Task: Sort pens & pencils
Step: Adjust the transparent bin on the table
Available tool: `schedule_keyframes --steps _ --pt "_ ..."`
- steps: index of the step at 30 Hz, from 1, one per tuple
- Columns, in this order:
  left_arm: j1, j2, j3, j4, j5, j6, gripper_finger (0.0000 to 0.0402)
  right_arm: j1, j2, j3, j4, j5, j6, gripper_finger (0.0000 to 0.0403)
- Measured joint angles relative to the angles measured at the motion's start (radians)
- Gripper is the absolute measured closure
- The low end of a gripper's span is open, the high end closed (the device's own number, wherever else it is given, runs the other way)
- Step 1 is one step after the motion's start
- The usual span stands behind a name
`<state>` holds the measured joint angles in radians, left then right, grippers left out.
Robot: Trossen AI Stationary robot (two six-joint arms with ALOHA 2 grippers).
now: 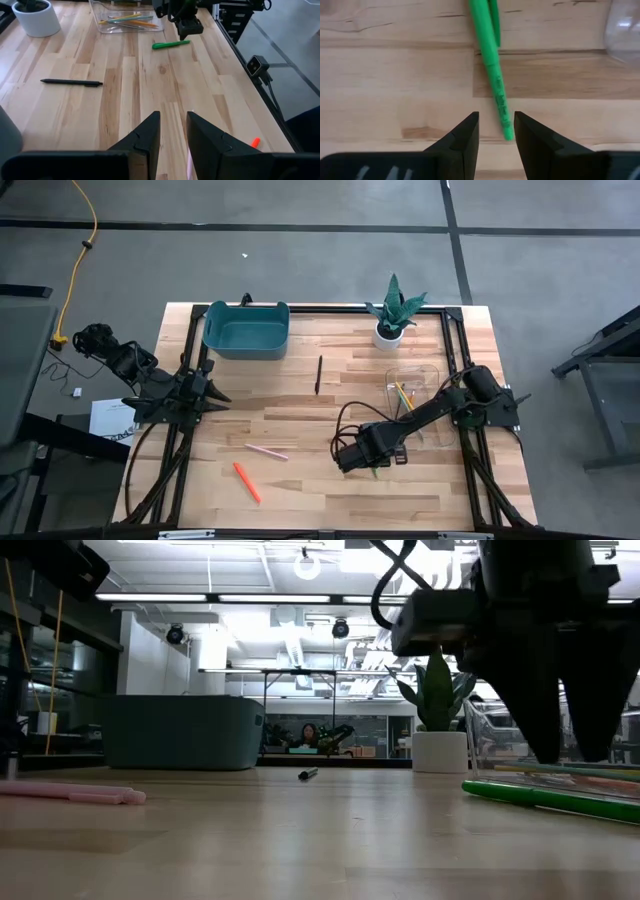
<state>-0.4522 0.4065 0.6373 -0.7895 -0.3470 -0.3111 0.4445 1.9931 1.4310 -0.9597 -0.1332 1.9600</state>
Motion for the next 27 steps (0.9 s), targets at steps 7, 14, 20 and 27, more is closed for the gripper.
schedule_keyframes --steps 7,14,20,27 --pt "0.0 0.0 0.0 0.0 0.023 0.0 0.0318 -0.008 -0.004 -0.006 -0.008 0.0 -0.023 0.0289" --pt "0.0 0.0 0.0 0.0 0.023 0.0 0.0318 -0.015 -0.002 -0.006 0.009 0.004 -0.032 0.0289" --pt "0.0 0.0 0.0 0.001 0.022 0.016 0.0318 -0.021 -0.002 -0.006 0.01 -0.003 -0.031 0.0289" --pt "0.0 0.0 0.0 0.001 0.015 0.018 0.0318 -0.033 -0.002 -0.006 -0.004 0.008 -0.051 0.0289"
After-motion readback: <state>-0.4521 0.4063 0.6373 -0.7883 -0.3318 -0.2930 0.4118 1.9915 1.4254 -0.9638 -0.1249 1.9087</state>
